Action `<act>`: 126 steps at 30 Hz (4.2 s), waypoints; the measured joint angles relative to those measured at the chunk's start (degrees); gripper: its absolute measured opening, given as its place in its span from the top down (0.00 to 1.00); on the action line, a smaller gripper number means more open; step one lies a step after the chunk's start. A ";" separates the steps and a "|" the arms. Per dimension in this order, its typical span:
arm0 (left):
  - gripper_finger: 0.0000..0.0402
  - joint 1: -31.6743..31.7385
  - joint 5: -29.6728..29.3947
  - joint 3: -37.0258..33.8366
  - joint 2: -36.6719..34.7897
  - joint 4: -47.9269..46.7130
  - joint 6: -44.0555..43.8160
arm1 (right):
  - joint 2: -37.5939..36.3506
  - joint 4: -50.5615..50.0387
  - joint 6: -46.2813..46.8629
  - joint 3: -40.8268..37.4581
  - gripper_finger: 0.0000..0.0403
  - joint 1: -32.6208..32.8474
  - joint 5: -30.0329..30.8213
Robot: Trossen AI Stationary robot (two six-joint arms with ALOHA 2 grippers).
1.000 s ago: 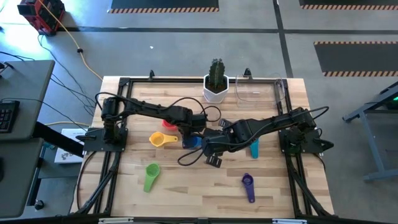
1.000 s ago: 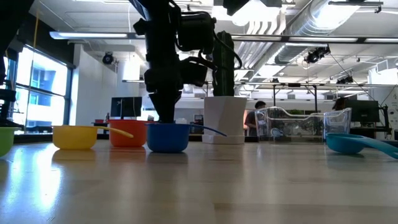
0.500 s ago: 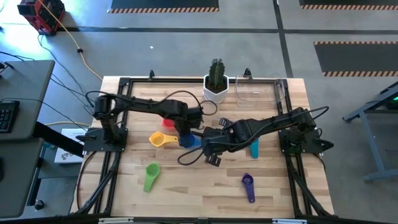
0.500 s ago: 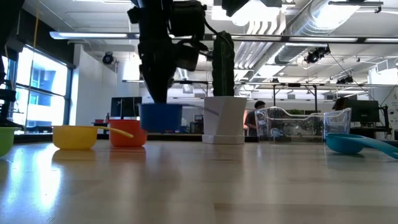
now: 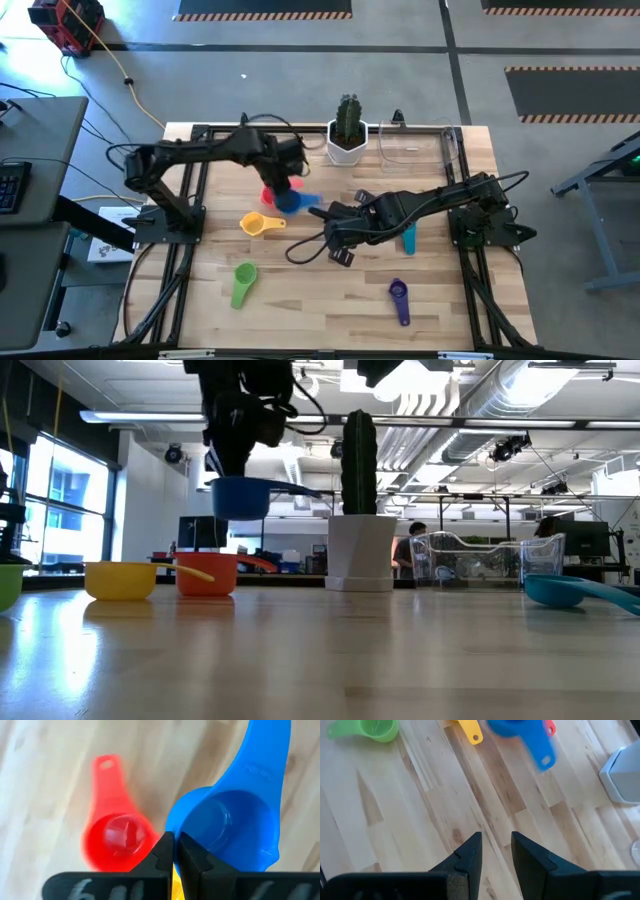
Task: Nest measuring cups in basket
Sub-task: Stack the blue measuring cup on top of the red measuring cup, then move the stack of measuring cups to the center of the table
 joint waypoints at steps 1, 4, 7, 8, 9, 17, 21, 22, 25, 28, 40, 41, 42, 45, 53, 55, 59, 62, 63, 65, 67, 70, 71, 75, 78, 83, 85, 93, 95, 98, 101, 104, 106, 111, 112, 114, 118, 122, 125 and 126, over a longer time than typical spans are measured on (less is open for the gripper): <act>1.00 1.14 -0.04 0.00 -0.56 -0.43 -1.21 | 0.02 0.00 0.68 0.00 0.76 0.00 -0.01; 1.00 4.28 -0.81 -0.56 -2.31 -1.35 -4.26 | 0.02 0.00 1.43 0.00 0.76 0.00 -0.02; 0.99 7.18 -0.82 -2.42 -3.83 -0.94 -6.32 | 0.00 0.00 1.41 0.00 0.76 -0.02 -0.04; 0.99 8.06 -0.78 -3.32 -4.40 -0.77 -7.08 | 0.01 0.01 1.39 0.00 0.76 -0.02 -0.04; 0.99 8.95 -0.67 -4.40 -4.94 -0.34 -7.91 | 0.02 0.02 1.39 0.00 0.76 -0.01 -0.07; 0.99 12.90 4.25 -14.55 -7.64 6.86 -13.42 | 0.00 0.02 1.32 0.00 0.76 -0.02 -0.14; 0.99 12.97 4.48 -17.81 -7.71 10.36 -15.31 | 0.00 0.02 1.30 0.00 0.76 0.00 -0.14; 0.98 13.05 4.36 -18.13 -7.70 10.22 -15.57 | 0.00 0.02 1.21 0.00 0.76 -0.02 -0.14; 0.98 13.10 3.63 -18.64 -7.71 10.57 -15.72 | 0.00 0.02 0.93 0.00 0.76 -0.01 -0.14; 0.98 13.54 2.55 -18.71 -7.71 10.32 -15.72 | 0.00 0.02 0.90 0.00 0.76 -0.02 -0.14; 0.98 14.55 -1.14 -18.69 -7.71 8.02 -15.22 | 0.00 0.00 0.86 0.00 0.76 -0.02 -1.21; 0.98 14.51 -1.13 -18.69 -7.71 8.18 -15.22 | 0.00 0.00 0.86 0.00 0.76 -0.02 -1.22; 0.98 14.43 -1.14 -18.69 -7.71 8.19 -15.20 | 0.00 0.00 0.86 0.00 0.76 -0.02 -1.22; 0.98 14.37 -1.16 -18.69 -7.71 8.17 -15.22 | 0.00 0.00 0.84 0.00 0.76 -0.01 -1.22; 0.91 14.37 -1.18 -18.69 -7.71 8.08 -15.22 | 0.00 -0.04 0.84 0.00 0.76 -0.02 -1.22; 0.88 14.37 -1.18 -18.69 -7.71 8.07 -15.19 | 0.00 -0.04 0.84 0.00 0.76 -0.02 -1.22; 0.85 14.37 -1.20 -18.69 -7.71 8.08 -15.15 | 0.00 -0.04 0.84 0.00 0.76 -0.02 -1.22; 0.84 14.37 -1.18 -18.69 -7.71 8.06 -14.75 | 0.00 -0.05 0.84 0.00 0.76 -0.02 -1.22; 0.84 14.37 -1.13 -18.69 -7.71 8.02 -14.05 | 0.00 -0.04 0.84 0.00 0.76 -0.02 -1.22; 0.84 14.37 -1.09 -18.69 -7.74 7.63 -12.54 | 0.00 -0.05 0.84 0.00 0.76 -0.02 -1.22; 0.84 14.38 -1.10 -18.69 -8.06 7.03 -11.19 | 0.00 -0.05 1.02 0.00 0.76 -0.02 -1.22; 0.84 14.73 -2.97 -18.62 -8.10 7.15 -9.86 | 0.00 -0.04 1.93 0.00 0.76 -0.02 -1.22; 0.84 15.06 -4.23 -18.62 -8.10 7.07 -9.61 | 0.00 -0.04 2.45 0.00 0.76 -0.02 -1.22; 0.84 16.55 -7.95 -18.62 -8.10 7.01 -9.08 | 0.00 -0.03 4.20 0.00 0.76 -0.02 -1.22; 0.84 17.74 -10.06 -18.62 -7.95 7.00 -8.45 | 0.00 -0.02 4.45 0.00 0.76 -0.02 -1.22; 0.86 18.29 -10.23 -18.62 -5.21 6.79 -8.12 | 0.00 0.00 5.54 0.00 0.76 -0.02 -1.22; 0.86 18.06 -9.46 -18.62 -3.54 6.81 -7.79 | 0.00 0.00 5.82 0.00 0.76 -0.02 -1.22; 0.86 17.33 -7.45 -18.62 0.94 6.84 -7.22 | 0.00 0.00 5.79 0.00 0.76 -0.02 -1.22; 0.86 17.10 -7.43 -18.64 1.70 6.87 -7.21 | 0.00 0.00 5.78 0.00 0.76 -0.02 -1.22; 0.86 16.33 -7.42 -18.64 3.11 6.93 -7.20 | 0.00 0.00 5.78 0.00 0.76 -0.02 -1.22; 0.86 14.98 -6.38 -18.64 4.28 6.90 -7.22 | 0.00 0.00 5.78 0.00 0.76 -0.02 -1.22; 0.86 13.36 -5.04 -18.64 4.81 7.12 -7.35 | 0.00 0.02 5.78 0.00 0.76 -0.01 -1.22; 0.87 12.36 -4.81 -18.64 4.81 7.62 -8.59 | 0.00 0.02 5.78 0.00 0.76 -0.02 -1.22; 0.87 9.84 -4.17 -18.64 4.81 9.16 -10.19 | 0.00 0.06 5.78 0.00 0.76 -0.02 -1.22; 0.87 9.34 -4.15 -18.64 4.81 9.63 -10.25 | 0.00 0.16 5.80 0.00 0.76 -0.02 -1.22; 0.87 8.37 -4.15 -18.64 4.81 10.91 -10.99 | 0.00 0.66 5.79 0.00 0.76 -0.02 -1.22; 0.87 6.64 -4.16 -18.64 4.81 13.94 -11.80 | 0.00 1.87 5.78 0.00 0.76 -0.02 -1.19; 0.87 5.35 -4.68 -18.64 4.81 16.97 -12.71 | 0.00 1.97 5.80 0.00 0.76 0.00 -0.50; 0.87 4.42 -4.71 -18.64 4.81 18.80 -12.75 | -0.01 1.97 5.78 0.00 0.76 -0.02 -0.41; 0.87 4.07 -4.72 -18.64 4.81 19.24 -12.75 | -0.01 1.97 5.80 0.00 0.76 -0.02 -0.41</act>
